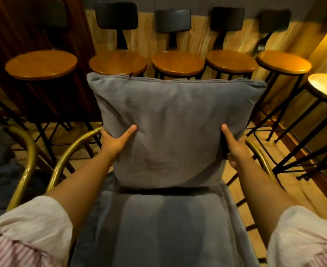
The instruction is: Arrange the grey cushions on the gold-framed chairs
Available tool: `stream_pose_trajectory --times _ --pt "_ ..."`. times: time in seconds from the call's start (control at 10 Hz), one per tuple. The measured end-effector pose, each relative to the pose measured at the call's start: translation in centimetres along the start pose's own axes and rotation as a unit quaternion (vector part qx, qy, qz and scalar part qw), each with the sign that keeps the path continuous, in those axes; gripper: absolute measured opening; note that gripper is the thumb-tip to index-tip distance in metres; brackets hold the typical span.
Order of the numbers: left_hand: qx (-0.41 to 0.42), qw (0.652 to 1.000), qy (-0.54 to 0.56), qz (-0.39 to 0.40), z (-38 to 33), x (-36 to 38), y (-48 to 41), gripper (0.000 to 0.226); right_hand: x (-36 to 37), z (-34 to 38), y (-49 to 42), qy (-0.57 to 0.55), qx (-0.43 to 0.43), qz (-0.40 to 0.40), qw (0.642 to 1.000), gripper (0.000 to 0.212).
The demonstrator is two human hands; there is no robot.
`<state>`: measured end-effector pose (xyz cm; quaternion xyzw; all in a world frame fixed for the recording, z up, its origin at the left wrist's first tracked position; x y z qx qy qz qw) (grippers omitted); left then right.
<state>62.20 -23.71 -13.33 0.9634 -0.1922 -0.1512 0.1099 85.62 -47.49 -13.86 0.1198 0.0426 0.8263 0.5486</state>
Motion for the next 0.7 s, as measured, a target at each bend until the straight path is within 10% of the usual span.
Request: stream_pose_trajectory --times 0.3,0.7 --pt "-0.106 0.994 -0.036 -0.015 5.0 0.5 -2.4 0.118 1.9 -5.2 -2.5 0.115 0.045 0.010 0.992 0.128" --pt "-0.061 0.983 -0.080 0.153 2.0 -2.4 4.4 0.069 3.4 -3.8 5.6 0.365 0.055 0.003 0.929 0.039"
Point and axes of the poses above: each hand's wrist, its own y-axis away from the middle knuckle, its own x-axis out of the palm, z = x × y, the point moved 1 cm from there along -y, towards the middle knuckle, and after that the axes turned 2 degrees about -y, right-handed, at the moved point
